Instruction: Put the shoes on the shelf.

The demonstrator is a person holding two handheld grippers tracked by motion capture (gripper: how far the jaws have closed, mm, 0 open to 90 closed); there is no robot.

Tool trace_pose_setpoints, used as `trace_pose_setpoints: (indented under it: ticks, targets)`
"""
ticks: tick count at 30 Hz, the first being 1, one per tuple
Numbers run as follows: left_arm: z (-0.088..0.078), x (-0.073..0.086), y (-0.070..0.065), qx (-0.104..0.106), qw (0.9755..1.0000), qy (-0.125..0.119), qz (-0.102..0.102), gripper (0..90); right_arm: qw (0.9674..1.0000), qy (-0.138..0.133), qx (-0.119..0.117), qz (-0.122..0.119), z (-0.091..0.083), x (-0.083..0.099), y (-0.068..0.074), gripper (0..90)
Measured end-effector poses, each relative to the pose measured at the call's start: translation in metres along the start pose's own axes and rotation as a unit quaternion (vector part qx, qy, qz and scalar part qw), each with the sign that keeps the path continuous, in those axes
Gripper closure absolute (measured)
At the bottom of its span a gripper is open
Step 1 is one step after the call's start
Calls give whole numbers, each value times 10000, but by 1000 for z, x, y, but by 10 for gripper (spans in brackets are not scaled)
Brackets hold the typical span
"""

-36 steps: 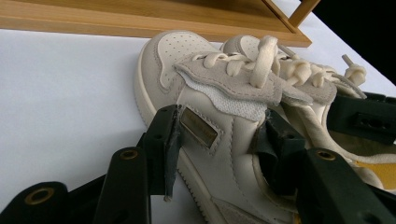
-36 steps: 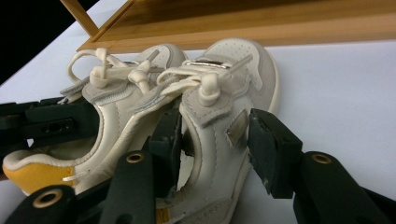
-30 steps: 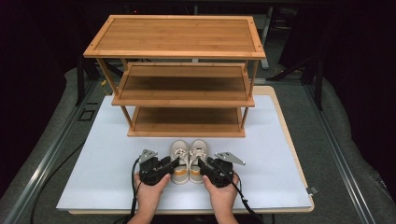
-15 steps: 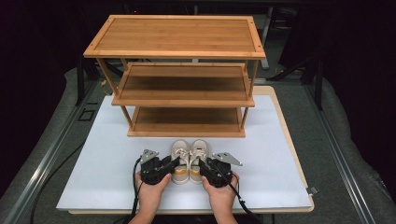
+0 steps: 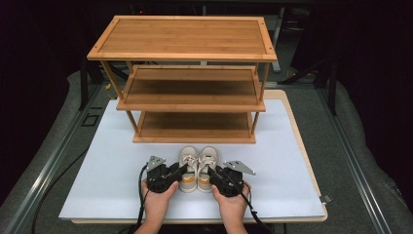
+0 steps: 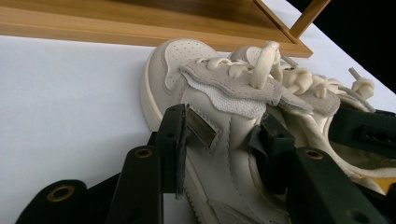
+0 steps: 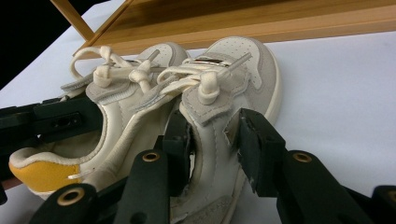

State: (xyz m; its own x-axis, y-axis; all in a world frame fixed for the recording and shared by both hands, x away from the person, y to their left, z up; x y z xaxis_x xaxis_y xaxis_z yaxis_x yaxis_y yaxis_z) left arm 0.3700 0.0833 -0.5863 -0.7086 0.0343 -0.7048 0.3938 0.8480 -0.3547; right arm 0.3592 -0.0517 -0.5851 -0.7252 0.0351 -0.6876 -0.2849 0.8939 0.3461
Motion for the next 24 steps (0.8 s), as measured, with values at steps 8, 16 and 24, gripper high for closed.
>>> trace_pose_setpoints:
  ticks: [8, 16, 24]
  targets:
    - [-4, -5, 1, -42, 10000, 19, 76, 603, 9999, -21, -85, 119, 0, 0, 1, 651]
    - [-7, -9, 1, -33, 10000, 5, 75, 604, 9999, -22, -95, 79, -1, -4, 4, 653]
    - [-16, -20, -1, -9, 9999, -76, 69, 604, 10000, -59, -38, -57, -8, -16, 10, 653]
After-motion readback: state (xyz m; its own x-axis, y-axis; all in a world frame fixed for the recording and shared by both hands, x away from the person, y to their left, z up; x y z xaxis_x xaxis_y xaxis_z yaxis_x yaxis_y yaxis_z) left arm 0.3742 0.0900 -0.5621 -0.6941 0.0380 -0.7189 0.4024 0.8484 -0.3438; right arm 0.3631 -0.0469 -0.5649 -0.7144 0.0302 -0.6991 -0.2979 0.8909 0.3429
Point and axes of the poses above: each handheld gripper's, and its own axes: z roughly forward along the jaws, x roughly out of its underside, y roughly to its left, the point moved 10 cm from there along z, roughly forward along the jaws, and after that the axes turned 10 degrees about y, right-handed, at the moved point
